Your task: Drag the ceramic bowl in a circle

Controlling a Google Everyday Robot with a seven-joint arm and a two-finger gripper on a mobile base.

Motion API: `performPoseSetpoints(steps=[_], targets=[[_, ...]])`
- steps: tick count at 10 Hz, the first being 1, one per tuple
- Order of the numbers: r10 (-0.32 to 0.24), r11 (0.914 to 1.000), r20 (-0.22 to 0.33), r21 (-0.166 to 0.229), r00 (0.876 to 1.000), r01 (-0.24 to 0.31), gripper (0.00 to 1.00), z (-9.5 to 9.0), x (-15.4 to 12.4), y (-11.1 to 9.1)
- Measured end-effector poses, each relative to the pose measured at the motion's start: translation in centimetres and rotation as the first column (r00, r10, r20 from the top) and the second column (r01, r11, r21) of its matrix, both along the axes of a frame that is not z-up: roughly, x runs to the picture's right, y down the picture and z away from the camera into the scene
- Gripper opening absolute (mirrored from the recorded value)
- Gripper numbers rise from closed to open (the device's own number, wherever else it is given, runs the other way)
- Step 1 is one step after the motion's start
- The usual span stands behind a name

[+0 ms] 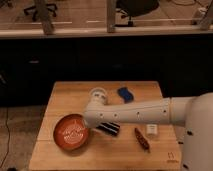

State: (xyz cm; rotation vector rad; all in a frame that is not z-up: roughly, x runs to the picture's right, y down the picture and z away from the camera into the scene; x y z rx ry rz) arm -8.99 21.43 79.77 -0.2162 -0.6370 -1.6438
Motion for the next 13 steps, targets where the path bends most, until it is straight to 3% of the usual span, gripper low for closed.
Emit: performPoseSetpoints(steps=[13], targets=[[0.008, 1.0000, 0.005, 0.004, 1.000, -0.008, 0.00, 0.31, -0.08, -0.35]])
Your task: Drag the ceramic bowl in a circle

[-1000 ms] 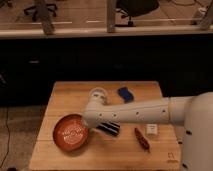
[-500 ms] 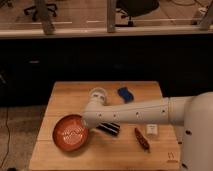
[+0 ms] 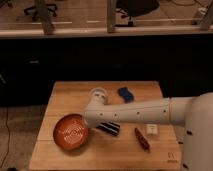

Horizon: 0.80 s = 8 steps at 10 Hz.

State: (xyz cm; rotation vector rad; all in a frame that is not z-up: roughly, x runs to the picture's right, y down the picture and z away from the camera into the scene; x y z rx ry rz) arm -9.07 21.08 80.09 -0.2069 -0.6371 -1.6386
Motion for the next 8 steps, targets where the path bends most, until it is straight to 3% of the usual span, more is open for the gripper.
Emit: performPoseSetpoints(steps=[8], targets=[[-0.018, 0.9998, 0.011, -0.003, 1.000, 0.018, 0.00, -0.42, -0.47, 0.60]])
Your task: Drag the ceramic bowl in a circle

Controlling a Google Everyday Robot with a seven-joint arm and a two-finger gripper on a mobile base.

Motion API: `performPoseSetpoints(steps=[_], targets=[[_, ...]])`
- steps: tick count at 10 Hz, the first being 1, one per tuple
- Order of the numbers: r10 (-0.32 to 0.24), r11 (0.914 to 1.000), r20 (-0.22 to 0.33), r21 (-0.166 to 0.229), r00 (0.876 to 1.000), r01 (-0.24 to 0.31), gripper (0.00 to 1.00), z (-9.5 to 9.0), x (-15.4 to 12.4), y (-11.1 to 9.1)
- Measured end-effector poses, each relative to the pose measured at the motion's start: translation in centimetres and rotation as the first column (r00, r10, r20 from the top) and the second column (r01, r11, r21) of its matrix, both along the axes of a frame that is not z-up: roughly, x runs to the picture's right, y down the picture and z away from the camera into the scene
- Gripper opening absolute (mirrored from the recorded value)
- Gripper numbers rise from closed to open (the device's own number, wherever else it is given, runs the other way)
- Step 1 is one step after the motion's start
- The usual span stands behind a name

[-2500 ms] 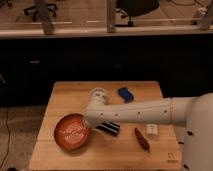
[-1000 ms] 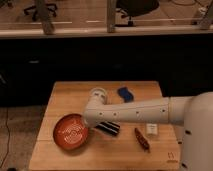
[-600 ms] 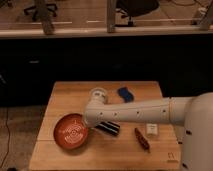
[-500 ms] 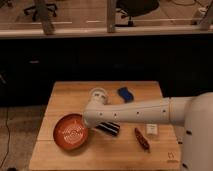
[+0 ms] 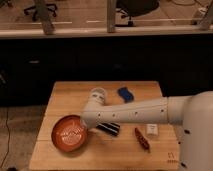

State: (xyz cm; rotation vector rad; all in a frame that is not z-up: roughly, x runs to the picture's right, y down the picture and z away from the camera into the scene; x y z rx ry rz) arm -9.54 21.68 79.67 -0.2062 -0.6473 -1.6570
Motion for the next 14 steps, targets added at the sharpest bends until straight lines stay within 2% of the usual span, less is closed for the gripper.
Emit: performPoseSetpoints(steps=[6, 14], targets=[[0.009, 0.9999, 0.000, 0.004, 1.000, -0.009, 0.00, 0.53, 0.21, -0.83], [0.003, 1.0000, 0.003, 0.002, 1.000, -0.003, 0.00, 0.12, 0.23, -0.38]])
